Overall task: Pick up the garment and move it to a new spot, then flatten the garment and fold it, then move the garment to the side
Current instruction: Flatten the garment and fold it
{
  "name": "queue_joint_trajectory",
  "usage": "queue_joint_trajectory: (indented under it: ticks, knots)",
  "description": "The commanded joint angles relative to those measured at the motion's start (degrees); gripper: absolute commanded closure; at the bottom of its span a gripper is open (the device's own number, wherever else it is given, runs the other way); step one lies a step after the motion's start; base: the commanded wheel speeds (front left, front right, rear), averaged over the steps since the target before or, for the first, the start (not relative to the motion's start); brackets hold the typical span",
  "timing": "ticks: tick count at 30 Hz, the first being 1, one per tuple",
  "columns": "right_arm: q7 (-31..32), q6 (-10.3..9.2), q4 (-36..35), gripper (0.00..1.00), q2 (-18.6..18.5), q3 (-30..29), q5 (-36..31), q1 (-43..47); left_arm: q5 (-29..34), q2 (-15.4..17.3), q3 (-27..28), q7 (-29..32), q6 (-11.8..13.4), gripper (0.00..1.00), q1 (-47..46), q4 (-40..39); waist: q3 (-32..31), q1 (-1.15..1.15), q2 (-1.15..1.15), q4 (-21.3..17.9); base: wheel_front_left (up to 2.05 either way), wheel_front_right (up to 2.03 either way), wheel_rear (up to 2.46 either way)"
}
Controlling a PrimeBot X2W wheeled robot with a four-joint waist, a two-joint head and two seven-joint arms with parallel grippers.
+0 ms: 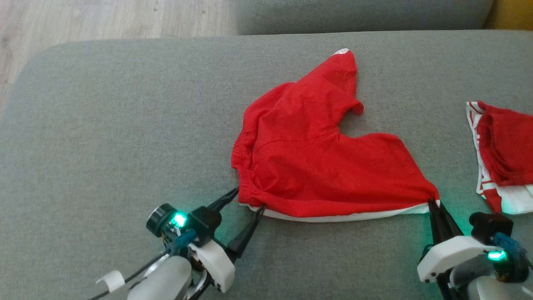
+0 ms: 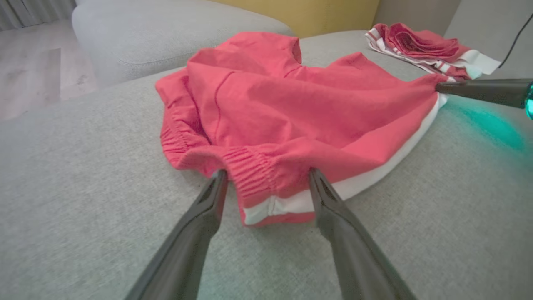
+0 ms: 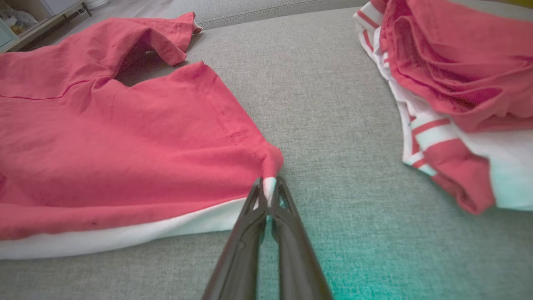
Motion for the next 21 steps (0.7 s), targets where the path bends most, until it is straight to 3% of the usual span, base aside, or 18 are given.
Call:
queue_joint_trajectory:
  ticks: [1, 8, 9, 10, 16, 21]
  knots:
    - [-0.61, -0.04, -1.36, 1.00, -0.47, 1.53, -0.15, -2.02, -0.82, 1.45, 0.49, -0.24, 0.10, 0.00, -2.82, -0.81, 0.07, 0.00, 0.00, -0.16, 0.00, 0.00, 0.00]
    - [-0.80, -0.04, -1.23, 1.00, -0.47, 1.94, -0.10, -2.69, -3.66, 2.25, -3.57, 0.12, 0.09, 0.02, -4.85, 0.12, 0.64, 0.00, 0.00, -0.61, 0.00, 0.00, 0.00]
    - [-0.82, -0.04, -1.21, 1.00, -0.47, 1.93, -0.12, -2.78, -4.06, 2.37, -4.18, 0.12, 0.09, 0.40, -5.14, 0.14, 0.72, 0.00, 0.00, -0.63, 0.00, 0.00, 0.00]
    - [-0.85, -0.04, -1.18, 1.00, -0.47, 1.91, -0.14, -2.84, -4.44, 2.52, -4.77, 0.10, 0.09, 1.00, -5.43, 0.16, 0.79, 0.00, 0.00, -0.63, 0.00, 0.00, 0.00]
    - [-1.92, -0.04, -1.88, 1.00, -0.47, 2.32, -0.37, -4.00, -5.98, 3.97, -7.51, 0.13, 0.09, 1.00, -6.94, 0.38, -0.02, 0.00, 0.00, -0.26, 0.00, 0.00, 0.00]
    - [-2.84, -0.04, -4.90, 1.00, -0.47, 3.41, 1.70, -6.45, -6.77, 5.91, -6.11, 0.99, 0.09, 1.00, -10.14, -1.83, -1.94, 0.00, 0.00, 0.43, 0.00, 0.00, 0.00]
